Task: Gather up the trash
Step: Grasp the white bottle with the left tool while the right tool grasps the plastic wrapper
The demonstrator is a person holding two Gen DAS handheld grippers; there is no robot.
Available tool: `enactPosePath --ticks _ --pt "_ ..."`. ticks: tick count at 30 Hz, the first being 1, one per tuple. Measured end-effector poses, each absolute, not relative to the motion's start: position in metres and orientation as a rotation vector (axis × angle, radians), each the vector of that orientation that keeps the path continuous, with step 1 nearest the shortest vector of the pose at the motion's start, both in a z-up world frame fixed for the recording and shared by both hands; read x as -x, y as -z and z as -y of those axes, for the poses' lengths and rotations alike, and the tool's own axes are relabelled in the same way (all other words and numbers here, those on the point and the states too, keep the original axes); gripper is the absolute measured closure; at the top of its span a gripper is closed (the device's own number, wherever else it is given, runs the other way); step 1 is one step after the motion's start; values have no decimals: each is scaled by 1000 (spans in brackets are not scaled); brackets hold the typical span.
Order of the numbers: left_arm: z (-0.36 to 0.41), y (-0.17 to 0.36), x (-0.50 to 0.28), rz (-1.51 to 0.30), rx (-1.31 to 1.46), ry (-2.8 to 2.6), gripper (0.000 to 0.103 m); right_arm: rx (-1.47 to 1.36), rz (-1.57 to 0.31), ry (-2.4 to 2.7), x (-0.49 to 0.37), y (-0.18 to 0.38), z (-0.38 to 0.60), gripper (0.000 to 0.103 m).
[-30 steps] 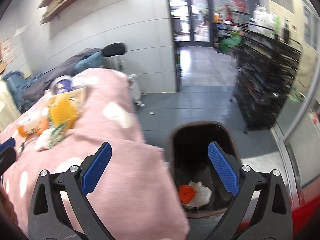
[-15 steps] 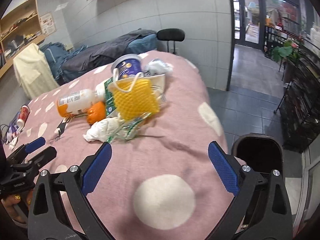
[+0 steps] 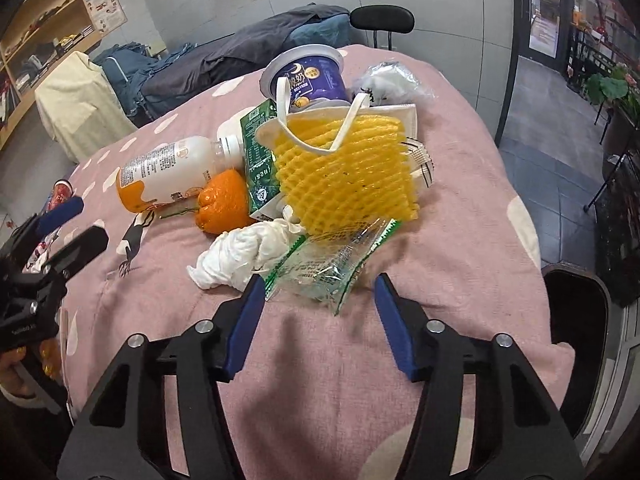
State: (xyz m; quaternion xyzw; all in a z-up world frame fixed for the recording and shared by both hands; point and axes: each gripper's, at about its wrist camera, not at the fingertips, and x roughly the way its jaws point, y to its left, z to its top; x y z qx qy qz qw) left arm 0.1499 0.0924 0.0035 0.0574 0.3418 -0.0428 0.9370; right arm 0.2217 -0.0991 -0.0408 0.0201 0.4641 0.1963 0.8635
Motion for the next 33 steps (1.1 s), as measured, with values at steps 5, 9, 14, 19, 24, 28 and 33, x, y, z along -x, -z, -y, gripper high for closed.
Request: enactPosePath --ticks 5,9,14,19,24,28,33 --pt "-102 -3 -204 -779 -315 150 8 -118 -1023 -428 -234 53 98 68" --pt "-109 13 -248 -926 -353 199 8 -162 -1030 -442 -237 56 101 76" --pt "-107 32 -275 -1036 -394 238 13 -154 -1006 -444 -229 54 101 83" --pt "-100 45 -277 -1077 -412 270 36 -98 -970 -456 -213 49 95 84" --pt "-106 39 -257 -1027 -378 234 41 -82 -938 -481 -202 42 94 85" --pt "-119 30 -231 -964 -284 185 43 -65 -894 -482 -193 35 96 85" --pt "-125 19 -193 -875 -162 145 43 -58 -858 -476 -180 28 102 85"
